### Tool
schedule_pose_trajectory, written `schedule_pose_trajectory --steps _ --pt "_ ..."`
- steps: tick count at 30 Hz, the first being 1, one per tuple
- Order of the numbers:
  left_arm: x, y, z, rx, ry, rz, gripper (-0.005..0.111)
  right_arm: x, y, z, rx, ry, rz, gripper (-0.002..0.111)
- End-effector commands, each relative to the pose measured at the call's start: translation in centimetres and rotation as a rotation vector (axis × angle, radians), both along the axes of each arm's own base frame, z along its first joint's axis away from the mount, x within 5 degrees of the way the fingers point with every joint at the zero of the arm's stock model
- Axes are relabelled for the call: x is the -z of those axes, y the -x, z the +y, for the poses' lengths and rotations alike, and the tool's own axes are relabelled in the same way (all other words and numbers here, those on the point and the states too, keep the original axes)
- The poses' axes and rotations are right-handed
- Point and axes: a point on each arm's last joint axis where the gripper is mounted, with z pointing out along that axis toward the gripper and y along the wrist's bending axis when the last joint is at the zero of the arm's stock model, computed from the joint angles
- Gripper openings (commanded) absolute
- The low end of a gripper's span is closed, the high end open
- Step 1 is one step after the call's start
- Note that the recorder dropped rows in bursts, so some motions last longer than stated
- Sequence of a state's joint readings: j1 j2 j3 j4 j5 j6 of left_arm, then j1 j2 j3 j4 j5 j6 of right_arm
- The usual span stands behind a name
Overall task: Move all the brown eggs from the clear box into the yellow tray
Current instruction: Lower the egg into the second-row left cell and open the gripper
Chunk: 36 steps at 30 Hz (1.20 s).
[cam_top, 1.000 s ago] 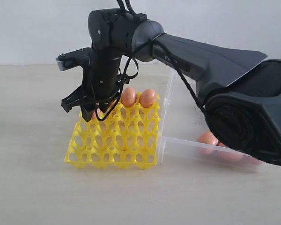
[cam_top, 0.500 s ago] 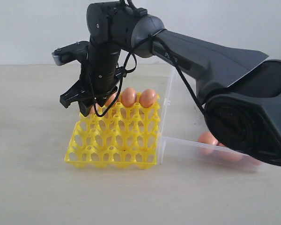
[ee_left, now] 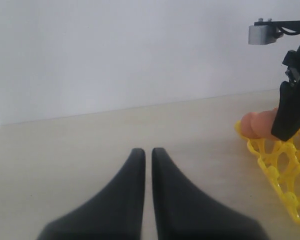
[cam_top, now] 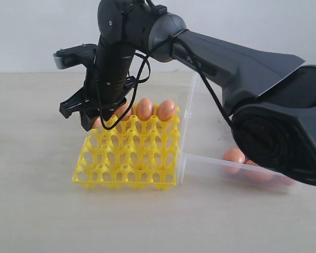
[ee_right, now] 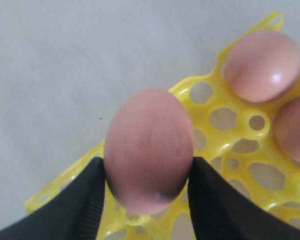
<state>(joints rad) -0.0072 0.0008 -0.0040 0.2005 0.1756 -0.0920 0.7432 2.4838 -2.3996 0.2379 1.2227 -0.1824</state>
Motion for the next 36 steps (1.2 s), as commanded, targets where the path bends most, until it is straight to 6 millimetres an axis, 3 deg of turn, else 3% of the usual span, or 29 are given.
schedule_pose_trajectory --steps 1,6,11,21,27,31,36 --pt "0.1 0.0 0.0 0.006 0.006 0.0 0.004 0.6 -1.0 0.4 -0.024 -0.044 -0.08 0.0" --pt "0.1 0.0 0.0 0.006 0.006 0.0 0.004 2.3 -1.0 1.3 -0.106 -0.085 -0.097 0.0" --pt "0.1 0.0 0.0 0.006 0.006 0.0 0.004 3.5 -1.4 1.0 -0.136 -0.003 -0.133 0.0" --pt "0.1 0.0 0.0 0.006 0.006 0.0 0.004 2.6 -0.2 0.4 -0.182 0.143 -0.123 0.0" --pt "0.1 0.0 0.0 0.006 0.006 0.0 0.004 2.0 -1.2 0.0 -0.108 0.172 -0.229 0.0" --pt "0.1 0.0 0.0 0.006 0.006 0.0 0.004 3.6 -1.3 0.3 -0.11 0.175 -0.202 0.0" --pt "0.1 0.0 0.0 0.006 0.006 0.0 0.004 7.5 -1.3 0.9 -0.117 0.159 -0.138 0.0"
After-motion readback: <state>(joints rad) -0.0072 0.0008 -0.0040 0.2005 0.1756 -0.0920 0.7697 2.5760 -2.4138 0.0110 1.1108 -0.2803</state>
